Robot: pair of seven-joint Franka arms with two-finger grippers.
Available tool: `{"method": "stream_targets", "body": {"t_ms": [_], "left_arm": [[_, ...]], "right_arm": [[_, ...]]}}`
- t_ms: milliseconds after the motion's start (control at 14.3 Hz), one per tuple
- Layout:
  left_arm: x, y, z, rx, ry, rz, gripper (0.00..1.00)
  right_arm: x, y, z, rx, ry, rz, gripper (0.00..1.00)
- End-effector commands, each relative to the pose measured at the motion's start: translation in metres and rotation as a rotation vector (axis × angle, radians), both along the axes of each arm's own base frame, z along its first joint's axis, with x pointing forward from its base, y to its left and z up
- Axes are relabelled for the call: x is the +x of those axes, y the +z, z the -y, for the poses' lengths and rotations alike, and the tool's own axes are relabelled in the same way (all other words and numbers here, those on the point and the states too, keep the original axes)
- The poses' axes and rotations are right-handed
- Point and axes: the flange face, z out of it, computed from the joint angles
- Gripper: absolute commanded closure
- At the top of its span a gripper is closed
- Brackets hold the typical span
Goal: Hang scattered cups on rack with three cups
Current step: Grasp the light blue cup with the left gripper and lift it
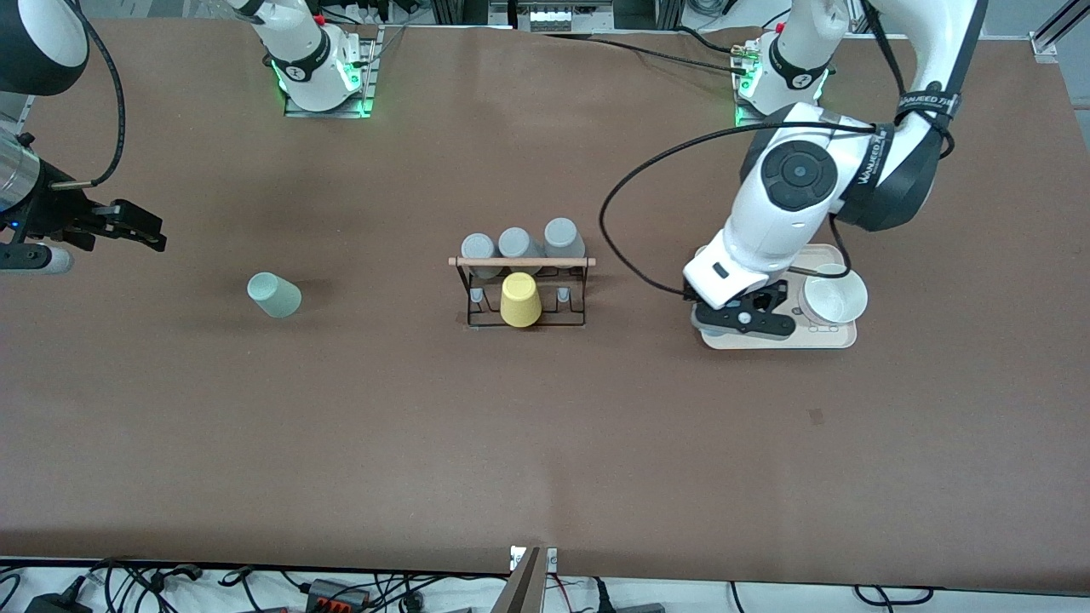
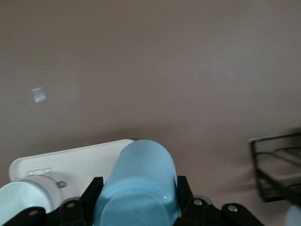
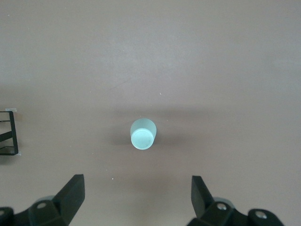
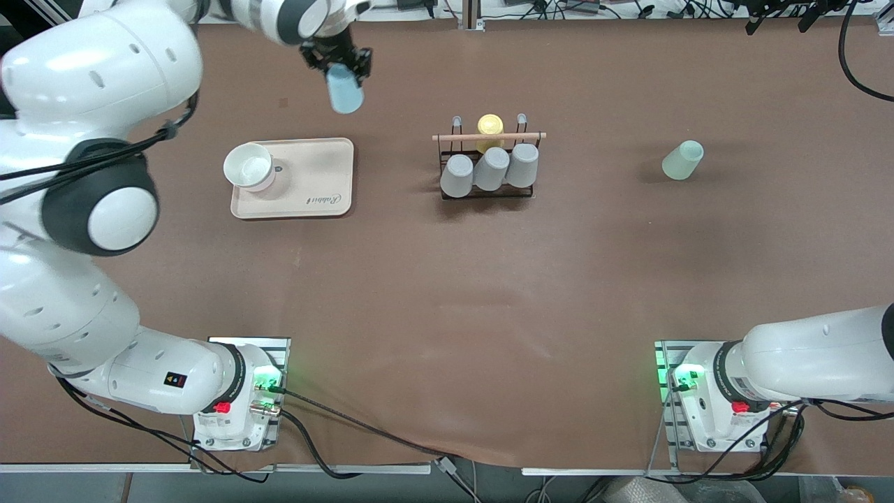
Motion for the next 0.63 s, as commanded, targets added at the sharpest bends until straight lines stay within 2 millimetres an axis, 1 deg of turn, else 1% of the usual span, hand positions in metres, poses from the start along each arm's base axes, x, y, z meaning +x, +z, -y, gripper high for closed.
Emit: {"method": "stream_targets", "body": {"t_ms": [0,140,280,350,490,559], "left_arm": [[0.025,-0.003,0.042,-0.046,0.044,-0.011,0.79],[0.019,-0.007,0.077,-0.074,0.121,-0.013,0.79],[0.011,-0.004,0.111,-0.093,0.161,0.0,0.79],[0.007,-0.009,0.122,-0.093,0.181,-0.002,0.79],[0.005,-0.008,0.135,-0.109,0.226,0.004,0.79],[-0.002,-0.011,0.146,-0.108,0.228,0.0,0.79]], "right_arm": [[-0.001,0.004,0.001,0.014,-0.016,-0.005,0.0],[-0.001,0.004,0.0,0.014,-0.014,-0.005,0.0],[-0.001,0.004,-0.001,0.014,-0.013,-0.005,0.0],[-0.001,0.004,-0.001,0.014,-0.013,-0.005,0.0],[-0.001,0.004,-0.001,0.014,-0.013,-0.005,0.0],[-0.001,0.004,-0.001,0.014,-0.013,-0.005,0.0]]}}
